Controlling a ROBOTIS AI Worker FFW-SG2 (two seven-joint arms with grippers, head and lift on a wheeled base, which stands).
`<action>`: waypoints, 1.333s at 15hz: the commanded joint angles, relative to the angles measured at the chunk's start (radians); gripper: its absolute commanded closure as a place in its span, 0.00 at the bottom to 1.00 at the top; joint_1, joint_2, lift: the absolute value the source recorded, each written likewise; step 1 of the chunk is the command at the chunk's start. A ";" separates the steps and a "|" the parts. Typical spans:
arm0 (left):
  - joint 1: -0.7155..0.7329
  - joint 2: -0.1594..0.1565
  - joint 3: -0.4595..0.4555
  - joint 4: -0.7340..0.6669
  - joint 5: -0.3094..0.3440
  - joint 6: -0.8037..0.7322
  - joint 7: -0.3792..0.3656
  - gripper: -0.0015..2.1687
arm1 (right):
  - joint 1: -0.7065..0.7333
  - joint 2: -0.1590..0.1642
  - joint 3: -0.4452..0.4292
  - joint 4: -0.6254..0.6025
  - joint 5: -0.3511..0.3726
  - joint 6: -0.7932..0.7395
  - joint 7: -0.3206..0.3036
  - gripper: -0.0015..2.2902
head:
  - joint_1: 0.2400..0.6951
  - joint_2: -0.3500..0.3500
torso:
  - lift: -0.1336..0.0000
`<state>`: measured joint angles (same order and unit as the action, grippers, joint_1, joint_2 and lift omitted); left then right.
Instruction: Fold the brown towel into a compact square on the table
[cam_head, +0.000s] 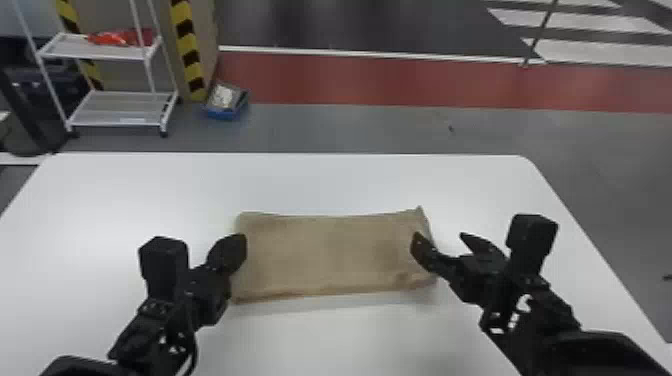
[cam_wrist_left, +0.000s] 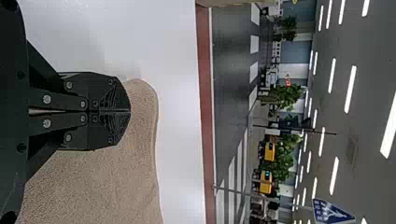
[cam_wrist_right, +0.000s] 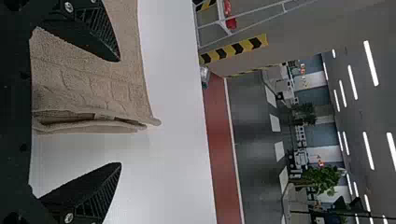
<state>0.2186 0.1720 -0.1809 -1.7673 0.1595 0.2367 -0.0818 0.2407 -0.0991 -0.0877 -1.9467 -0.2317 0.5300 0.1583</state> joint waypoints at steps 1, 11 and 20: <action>-0.005 -0.002 -0.002 0.011 0.000 0.002 -0.001 0.99 | -0.032 -0.001 -0.001 0.029 -0.001 0.034 -0.002 0.04 | 1.00 0.35 | 0.08; -0.002 0.003 -0.003 0.035 -0.005 0.008 -0.009 0.99 | -0.161 -0.004 0.043 0.164 0.064 0.175 0.000 0.09 | 1.00 0.37 | 0.08; -0.001 0.006 -0.006 0.032 -0.012 0.033 -0.026 0.99 | -0.147 -0.005 0.040 0.077 -0.008 0.292 0.104 0.72 | 1.00 0.41 | 0.08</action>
<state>0.2162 0.1775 -0.1870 -1.7332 0.1481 0.2679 -0.1060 0.0899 -0.1038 -0.0476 -1.8392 -0.2193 0.8171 0.2596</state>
